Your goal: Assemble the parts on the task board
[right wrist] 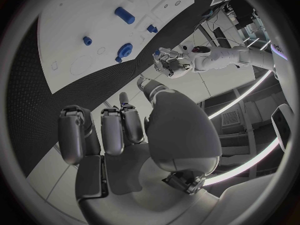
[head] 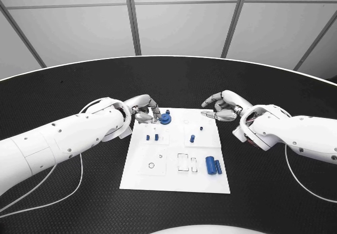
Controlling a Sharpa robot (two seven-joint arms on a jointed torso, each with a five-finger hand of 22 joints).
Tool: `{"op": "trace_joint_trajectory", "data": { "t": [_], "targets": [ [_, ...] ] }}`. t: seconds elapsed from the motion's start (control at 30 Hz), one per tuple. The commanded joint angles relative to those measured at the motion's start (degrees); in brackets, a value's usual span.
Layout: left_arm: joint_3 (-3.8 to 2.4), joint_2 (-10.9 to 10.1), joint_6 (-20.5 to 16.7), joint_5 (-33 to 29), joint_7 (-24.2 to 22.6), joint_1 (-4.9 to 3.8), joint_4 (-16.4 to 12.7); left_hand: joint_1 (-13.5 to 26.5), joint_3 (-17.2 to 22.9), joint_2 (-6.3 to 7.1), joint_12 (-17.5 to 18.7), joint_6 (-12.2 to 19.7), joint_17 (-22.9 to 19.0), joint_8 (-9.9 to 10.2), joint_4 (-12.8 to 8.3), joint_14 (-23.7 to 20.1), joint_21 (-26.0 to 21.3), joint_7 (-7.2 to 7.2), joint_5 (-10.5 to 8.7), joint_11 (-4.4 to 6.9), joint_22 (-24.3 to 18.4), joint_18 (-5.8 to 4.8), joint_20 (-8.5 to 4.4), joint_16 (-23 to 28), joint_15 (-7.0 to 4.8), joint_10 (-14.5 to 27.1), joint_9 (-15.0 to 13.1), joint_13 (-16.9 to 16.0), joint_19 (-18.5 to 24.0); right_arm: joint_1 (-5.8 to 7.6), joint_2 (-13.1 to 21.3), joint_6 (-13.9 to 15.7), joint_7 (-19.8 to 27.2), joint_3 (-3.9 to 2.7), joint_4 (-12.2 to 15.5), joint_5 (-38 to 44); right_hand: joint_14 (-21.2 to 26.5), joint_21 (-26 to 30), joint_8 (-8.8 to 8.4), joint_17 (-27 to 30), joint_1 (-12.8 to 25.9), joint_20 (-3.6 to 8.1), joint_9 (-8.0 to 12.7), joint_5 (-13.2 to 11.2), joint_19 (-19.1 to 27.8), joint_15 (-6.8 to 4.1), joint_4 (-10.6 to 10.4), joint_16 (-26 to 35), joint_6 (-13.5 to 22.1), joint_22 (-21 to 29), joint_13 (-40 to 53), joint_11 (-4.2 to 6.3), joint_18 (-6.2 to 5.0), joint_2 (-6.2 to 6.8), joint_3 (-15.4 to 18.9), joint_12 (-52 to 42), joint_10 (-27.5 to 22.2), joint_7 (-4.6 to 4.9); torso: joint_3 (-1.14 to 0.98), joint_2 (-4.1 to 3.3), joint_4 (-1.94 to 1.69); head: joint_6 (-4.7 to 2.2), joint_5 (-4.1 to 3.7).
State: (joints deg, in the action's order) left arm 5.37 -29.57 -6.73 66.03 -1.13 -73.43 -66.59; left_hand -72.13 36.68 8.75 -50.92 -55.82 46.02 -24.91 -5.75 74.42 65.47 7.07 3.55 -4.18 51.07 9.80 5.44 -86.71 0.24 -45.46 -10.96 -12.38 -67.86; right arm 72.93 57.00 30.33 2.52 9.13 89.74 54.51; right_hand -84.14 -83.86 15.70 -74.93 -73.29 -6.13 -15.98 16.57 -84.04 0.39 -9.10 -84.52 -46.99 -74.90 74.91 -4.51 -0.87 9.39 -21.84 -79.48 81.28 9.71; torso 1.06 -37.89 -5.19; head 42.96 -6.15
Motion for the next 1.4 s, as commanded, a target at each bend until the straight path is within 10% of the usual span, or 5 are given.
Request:
{"op": "trace_joint_trajectory", "data": {
  "t": [0.03, 1.4],
  "targets": [
    [0.01, 0.43, -0.49, -0.51, -1.20, 0.16, 1.39, 0.30, 0.07, -0.14, 0.11, -0.28, -0.15, 0.09, 0.39, 0.42, 0.10, 0.02, -0.25, 0.09, -0.18, -1.06, 0.11, -0.37, 0.04, -0.19, -0.09, 0.10, -0.27, 0.00, 0.01, 0.00, 0.00, 0.00, 0.05, 0.00, -3.39, 0.21, 0.19, -4.09, -0.11, 0.36, 0.07, 0.25, -2.88, -0.42, -0.07, 0.03, -0.26, -9.48, 4.62, -0.01, -0.91, -0.07, -0.33, -0.22, 0.34, -0.07, 0.07, -0.10, 0.03, 0.09, -0.28],
    [0.03, 3.14, -0.79, -4.87, -8.37, 4.72, 10.46, -0.13, 0.09, -0.40, 0.20, -0.03, 0.24, 0.24, 0.43, 0.51, 0.02, 0.15, -0.27, 0.07, -0.29, -1.06, 0.08, -0.42, 0.04, 0.09, -0.13, 0.21, -0.21, 0.00, 0.11, 0.01, 0.06, 0.00, 0.39, 0.00, -3.39, 0.21, 0.19, -4.09, -0.11, 0.36, 0.07, 0.25, -2.88, -0.42, -0.07, 0.03, -0.26, -9.48, 4.62, -0.01, -0.91, -0.07, -0.33, -0.22, 0.34, -0.07, -0.04, 0.10, -0.03, 0.76, -0.25]
  ]
}}
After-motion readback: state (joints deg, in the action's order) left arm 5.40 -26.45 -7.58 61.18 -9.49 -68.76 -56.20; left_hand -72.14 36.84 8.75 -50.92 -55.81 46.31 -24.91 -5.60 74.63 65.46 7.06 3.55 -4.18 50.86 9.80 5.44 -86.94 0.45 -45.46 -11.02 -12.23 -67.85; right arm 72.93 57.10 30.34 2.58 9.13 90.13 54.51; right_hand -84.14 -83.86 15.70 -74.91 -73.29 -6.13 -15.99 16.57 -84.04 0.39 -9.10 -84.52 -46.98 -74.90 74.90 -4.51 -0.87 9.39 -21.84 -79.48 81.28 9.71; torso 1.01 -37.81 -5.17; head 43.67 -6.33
